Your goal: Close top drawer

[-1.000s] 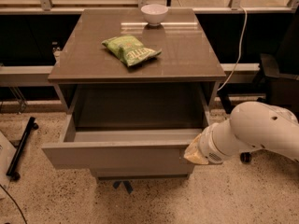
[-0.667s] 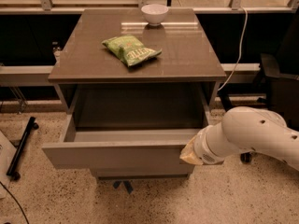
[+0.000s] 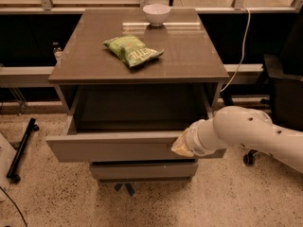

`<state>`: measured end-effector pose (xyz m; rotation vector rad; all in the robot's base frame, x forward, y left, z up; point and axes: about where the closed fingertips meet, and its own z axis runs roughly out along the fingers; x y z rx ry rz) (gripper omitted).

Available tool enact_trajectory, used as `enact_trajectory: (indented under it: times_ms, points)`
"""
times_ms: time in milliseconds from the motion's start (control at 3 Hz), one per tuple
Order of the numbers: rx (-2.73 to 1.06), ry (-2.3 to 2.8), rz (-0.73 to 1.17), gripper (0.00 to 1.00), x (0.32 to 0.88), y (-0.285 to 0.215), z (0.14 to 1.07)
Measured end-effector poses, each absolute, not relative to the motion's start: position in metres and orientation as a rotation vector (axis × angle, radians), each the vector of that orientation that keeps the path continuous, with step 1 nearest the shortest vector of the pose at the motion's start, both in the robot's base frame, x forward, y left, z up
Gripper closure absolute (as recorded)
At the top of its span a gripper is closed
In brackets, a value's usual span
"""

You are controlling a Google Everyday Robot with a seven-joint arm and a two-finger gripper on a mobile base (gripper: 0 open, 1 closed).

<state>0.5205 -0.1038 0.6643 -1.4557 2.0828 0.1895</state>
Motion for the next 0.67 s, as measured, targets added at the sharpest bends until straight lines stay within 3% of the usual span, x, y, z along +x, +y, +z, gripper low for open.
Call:
enact_trajectory:
  times_ms: [667]
  points:
    - [-1.43, 1.935, 0.187, 1.0, 0.561, -0.078, 0.675]
